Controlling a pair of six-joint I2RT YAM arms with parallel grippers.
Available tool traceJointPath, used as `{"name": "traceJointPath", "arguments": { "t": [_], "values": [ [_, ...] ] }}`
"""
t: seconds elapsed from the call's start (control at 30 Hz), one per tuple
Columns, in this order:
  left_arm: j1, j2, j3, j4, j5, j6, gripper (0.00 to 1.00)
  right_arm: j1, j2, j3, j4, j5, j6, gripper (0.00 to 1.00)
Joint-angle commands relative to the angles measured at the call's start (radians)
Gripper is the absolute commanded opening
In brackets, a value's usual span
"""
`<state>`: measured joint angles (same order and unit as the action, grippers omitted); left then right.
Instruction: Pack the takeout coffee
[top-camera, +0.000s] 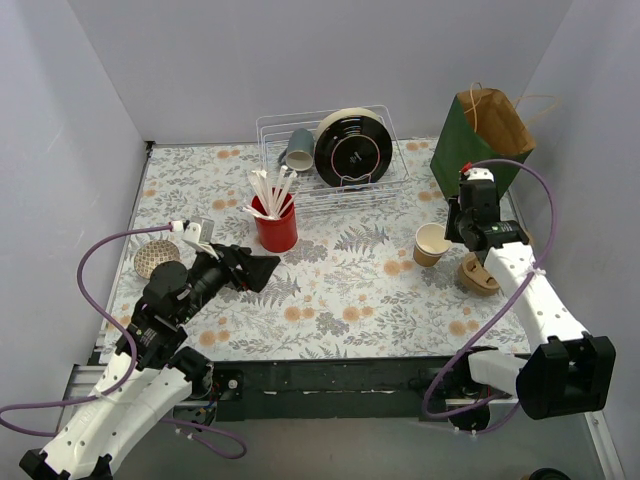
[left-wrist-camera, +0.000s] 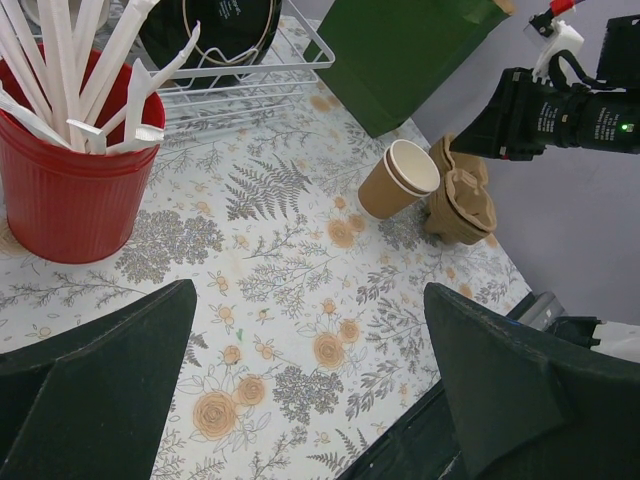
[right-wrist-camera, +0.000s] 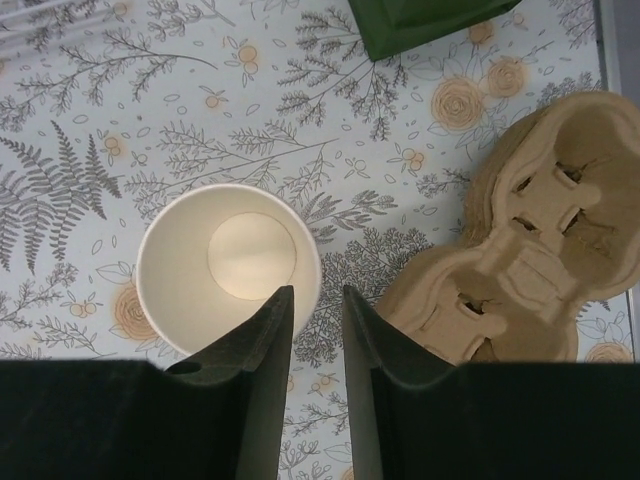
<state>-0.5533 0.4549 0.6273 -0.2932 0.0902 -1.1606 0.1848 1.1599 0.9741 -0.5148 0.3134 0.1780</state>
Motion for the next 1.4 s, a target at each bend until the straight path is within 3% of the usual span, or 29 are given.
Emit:
{"name": "traceJointPath", "arguments": {
  "t": [0.0,0.63,0.93,1.17,1.37],
  "values": [
    [0.003,0.001,0.026,-0.012,0.011,0.006,0.98,-0.045,0.038,-0.025,0.058,-0.074,-0.023,0.34],
    [0.003,0.014,0.025,-0.009,0.022,0.006,0.98,-0.085,0.109,-0.068,0.117,-0.154,-0.022,0.30],
    [0.003,0.019,0.023,-0.006,0.031,0.007,0.98,-0.088,0.129,-0.051,0.116,-0.168,-0.014,0.22],
    [0.003,0.016,0.023,-0.003,0.031,0.010,0.98,-0.090,0.126,-0.018,0.095,-0.160,-0.008,0.08],
    [0.003,0.014,0.025,-0.006,0.029,0.010,0.98,-0.088,0.112,0.023,0.068,-0.162,0.003,0.08]
  ]
}}
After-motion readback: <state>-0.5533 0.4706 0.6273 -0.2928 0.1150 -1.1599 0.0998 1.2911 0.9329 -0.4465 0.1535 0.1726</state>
